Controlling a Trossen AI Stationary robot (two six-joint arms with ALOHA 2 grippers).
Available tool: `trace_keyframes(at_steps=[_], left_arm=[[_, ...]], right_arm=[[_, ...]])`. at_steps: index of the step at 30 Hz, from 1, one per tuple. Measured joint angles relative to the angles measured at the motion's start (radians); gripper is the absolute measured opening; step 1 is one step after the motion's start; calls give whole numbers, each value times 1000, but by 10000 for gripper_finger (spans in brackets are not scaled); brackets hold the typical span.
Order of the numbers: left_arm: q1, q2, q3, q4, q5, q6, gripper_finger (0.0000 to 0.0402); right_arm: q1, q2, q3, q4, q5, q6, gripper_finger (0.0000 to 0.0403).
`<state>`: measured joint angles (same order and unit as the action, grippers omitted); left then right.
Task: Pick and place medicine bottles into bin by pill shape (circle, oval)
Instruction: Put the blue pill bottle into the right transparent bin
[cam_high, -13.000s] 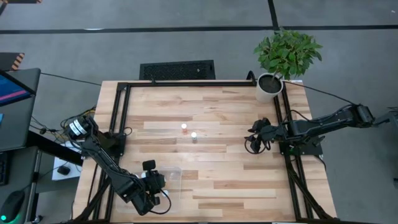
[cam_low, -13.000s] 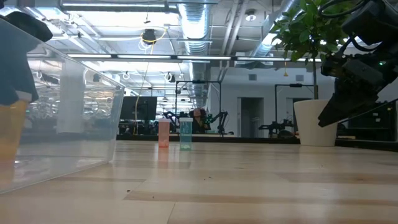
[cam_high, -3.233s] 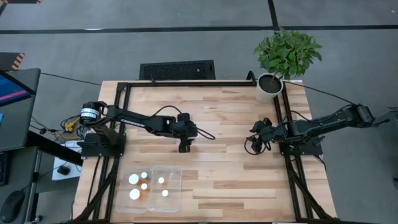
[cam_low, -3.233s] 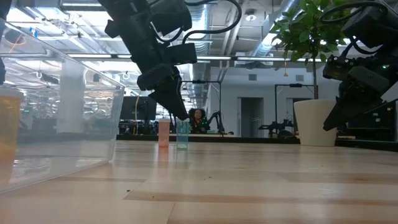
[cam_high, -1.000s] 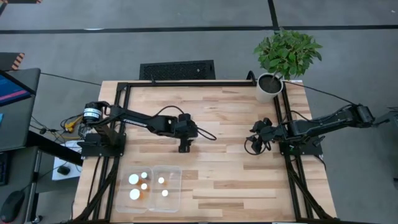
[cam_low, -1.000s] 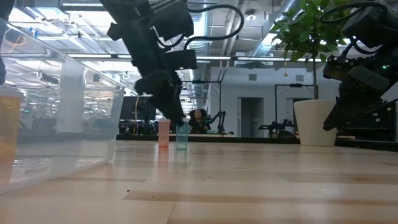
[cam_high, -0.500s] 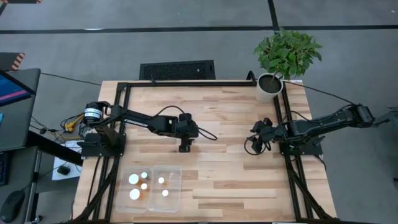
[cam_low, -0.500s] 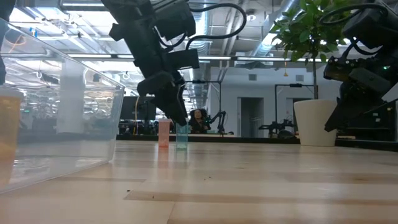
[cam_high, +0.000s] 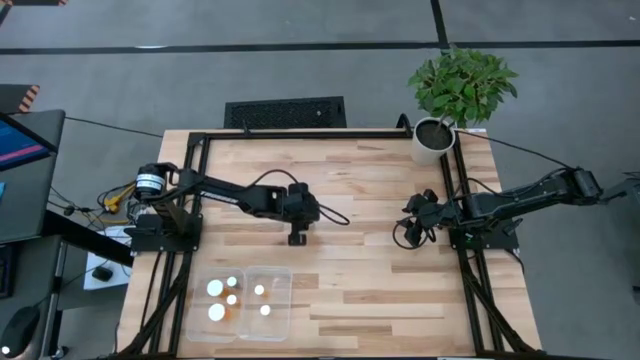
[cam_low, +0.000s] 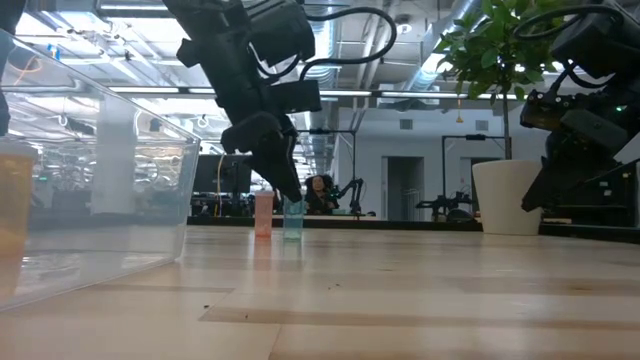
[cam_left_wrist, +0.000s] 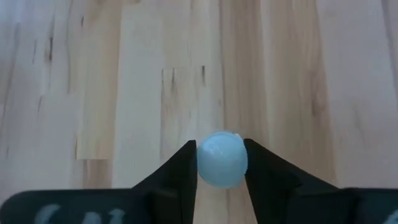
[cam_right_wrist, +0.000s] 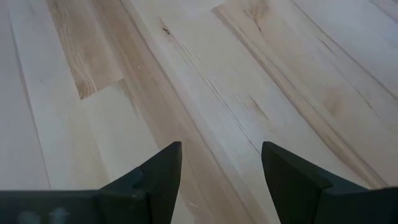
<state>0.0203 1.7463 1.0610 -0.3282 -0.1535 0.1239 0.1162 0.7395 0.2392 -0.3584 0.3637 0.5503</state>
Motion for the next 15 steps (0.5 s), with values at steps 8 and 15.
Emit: trace_keyframes(at_steps=[8,15], left_arm=[[-44,0,80,-50,0,-26,105],[-123,0,229,-184,-1,-89,112]], right_arm=[[0,0,0,0,0,0,234],[0,0,0,0,0,7,234]])
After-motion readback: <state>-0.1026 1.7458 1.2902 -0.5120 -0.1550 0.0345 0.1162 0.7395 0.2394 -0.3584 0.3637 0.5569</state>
